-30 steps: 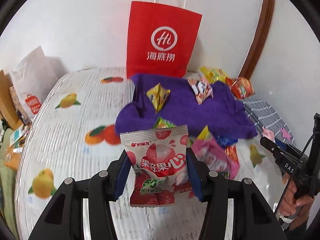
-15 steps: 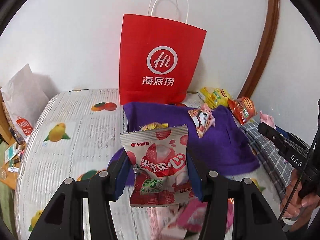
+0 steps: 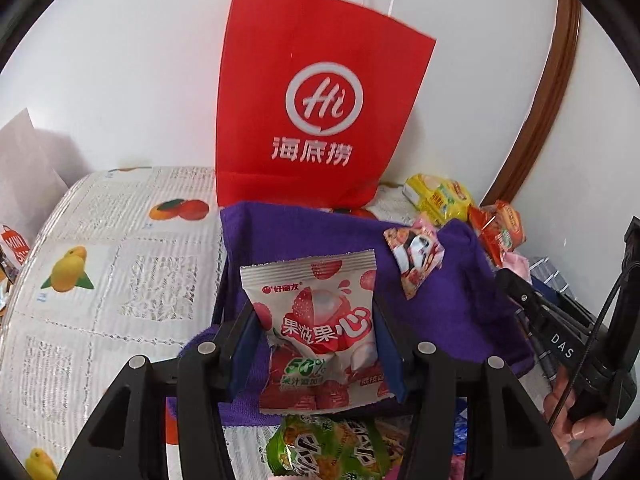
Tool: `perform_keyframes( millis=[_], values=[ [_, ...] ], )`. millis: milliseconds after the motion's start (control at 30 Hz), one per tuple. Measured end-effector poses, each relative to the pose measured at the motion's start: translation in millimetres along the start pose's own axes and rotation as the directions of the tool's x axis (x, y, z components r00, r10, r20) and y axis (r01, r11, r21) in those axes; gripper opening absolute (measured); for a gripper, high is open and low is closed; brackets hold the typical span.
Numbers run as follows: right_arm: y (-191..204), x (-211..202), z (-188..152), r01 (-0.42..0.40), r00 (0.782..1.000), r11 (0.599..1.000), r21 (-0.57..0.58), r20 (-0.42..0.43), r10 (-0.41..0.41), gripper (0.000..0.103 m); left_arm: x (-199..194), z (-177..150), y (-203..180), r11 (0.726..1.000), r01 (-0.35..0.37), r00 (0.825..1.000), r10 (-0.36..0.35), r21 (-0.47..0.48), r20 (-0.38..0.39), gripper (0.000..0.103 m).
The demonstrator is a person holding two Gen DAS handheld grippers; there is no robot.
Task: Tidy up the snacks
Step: 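Carry the peach bag with the right gripper while the left carries the fruit candy bag to the towel, then lower the peach candy bag onto the towel and open the right gripper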
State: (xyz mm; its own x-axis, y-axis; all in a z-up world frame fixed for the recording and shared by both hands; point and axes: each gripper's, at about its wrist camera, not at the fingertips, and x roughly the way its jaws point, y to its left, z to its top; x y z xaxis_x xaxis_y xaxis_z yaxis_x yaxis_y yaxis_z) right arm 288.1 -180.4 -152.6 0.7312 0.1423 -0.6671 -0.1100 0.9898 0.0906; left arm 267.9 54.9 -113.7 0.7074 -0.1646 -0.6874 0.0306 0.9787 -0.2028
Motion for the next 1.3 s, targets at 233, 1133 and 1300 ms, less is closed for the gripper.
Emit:
perform_keyframes(
  millis=[233,1133,1300],
  values=[
    [-24,18,-11,-0.010,0.997,0.993,0.121,-0.069,0.019,0.040,7,-2,5,1.000,-0.020,1.000,0.020,-0.005,0.017,0.051],
    [-8,31,-20,-0.018,0.992,0.997,0.076,-0.120,0.027,0.040,26,-8,5,1.000,-0.030,0.998,0.029,-0.007,-0.047,0.051],
    [-6,36,-20,-0.017,0.990,0.997,0.075,-0.140,0.028,0.041,28,-8,7,0.999,-0.033,0.998,0.032,-0.014,-0.051,0.051]
  ],
)
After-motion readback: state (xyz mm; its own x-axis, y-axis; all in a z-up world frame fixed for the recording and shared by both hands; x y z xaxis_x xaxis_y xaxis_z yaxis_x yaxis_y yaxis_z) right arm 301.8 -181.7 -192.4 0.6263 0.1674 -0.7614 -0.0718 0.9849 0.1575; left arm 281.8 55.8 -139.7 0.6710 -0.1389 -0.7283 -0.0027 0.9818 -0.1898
